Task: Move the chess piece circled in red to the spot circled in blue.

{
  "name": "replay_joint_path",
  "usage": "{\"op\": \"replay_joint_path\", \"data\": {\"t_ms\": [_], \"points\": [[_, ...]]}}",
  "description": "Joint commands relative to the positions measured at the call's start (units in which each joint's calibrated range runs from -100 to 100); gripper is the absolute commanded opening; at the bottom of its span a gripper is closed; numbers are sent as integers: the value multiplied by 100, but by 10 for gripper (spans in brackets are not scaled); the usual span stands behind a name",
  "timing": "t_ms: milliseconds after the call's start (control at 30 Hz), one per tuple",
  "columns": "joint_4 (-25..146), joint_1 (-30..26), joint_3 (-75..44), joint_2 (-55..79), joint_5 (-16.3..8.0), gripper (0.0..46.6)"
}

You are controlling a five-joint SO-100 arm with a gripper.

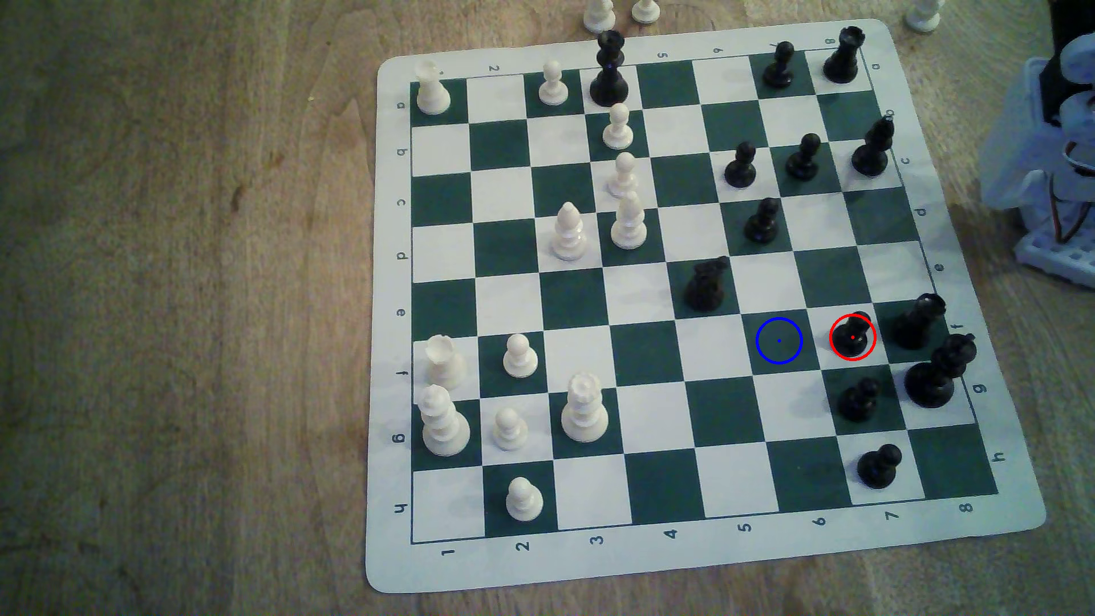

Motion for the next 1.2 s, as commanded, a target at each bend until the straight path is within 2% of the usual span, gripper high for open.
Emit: {"op": "replay_joint_path", "data": {"t_ms": [0,900,1000,1167], "points": [[-31,-43,90,14,24,2],[2,-51,90,14,-20,2],[411,-364,90,5,-29,6],[2262,-325,90,5,10,2]]}}
